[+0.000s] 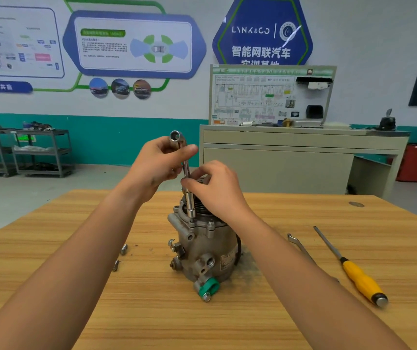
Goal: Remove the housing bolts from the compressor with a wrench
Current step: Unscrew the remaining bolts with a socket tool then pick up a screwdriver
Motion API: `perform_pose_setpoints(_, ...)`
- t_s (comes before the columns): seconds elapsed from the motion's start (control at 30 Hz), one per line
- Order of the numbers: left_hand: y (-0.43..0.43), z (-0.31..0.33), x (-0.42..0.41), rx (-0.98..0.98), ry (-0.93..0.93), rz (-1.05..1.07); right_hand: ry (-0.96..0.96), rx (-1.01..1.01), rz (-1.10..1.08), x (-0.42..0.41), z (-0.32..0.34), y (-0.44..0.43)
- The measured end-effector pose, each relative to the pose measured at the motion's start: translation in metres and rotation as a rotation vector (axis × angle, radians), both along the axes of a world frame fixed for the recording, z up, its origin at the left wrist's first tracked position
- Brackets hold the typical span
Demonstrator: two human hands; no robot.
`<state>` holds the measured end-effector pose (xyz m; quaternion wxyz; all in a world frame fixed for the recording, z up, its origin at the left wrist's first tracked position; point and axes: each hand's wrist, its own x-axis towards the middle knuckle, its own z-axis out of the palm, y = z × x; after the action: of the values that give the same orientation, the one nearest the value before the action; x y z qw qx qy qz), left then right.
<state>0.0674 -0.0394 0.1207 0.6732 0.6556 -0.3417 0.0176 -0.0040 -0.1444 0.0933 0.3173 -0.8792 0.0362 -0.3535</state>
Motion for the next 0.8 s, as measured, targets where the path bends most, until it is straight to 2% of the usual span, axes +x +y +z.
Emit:
perform_pose_setpoints(0.1, 0.002, 0.000, 0.001, 0.007, -0.015, -0.066, 0.004, 0.005, 0.045, 0.001, 0.001, -0.001)
perform_pose_setpoints(0.23, 0.010, -0.001, 0.004, 0.063, 0.010, -0.268, 0.064, 0.011, 0.053, 0.000, 0.003, -0.007)
perform_pose_setpoints(0.47, 0.000, -0.002, 0.000, 0.013, -0.046, -0.033, -0.019, 0.050, -0.011, 0.002, 0.000, 0.002)
perform_pose_setpoints(0.53, 0.000, -0.003, 0.001, 0.012, -0.024, -0.054, -0.040, 0.047, -0.008, 0.003, 0.000, 0.001)
perform_pose_setpoints(0.7, 0.010, -0.003, 0.006, 0.067, 0.012, -0.281, 0.019, 0.094, 0.093, 0.003, 0.003, -0.003)
perform_pose_setpoints(0.8, 0.010, -0.002, 0.007, 0.042, 0.000, -0.168, 0.061, 0.083, 0.097, 0.005, 0.003, -0.003)
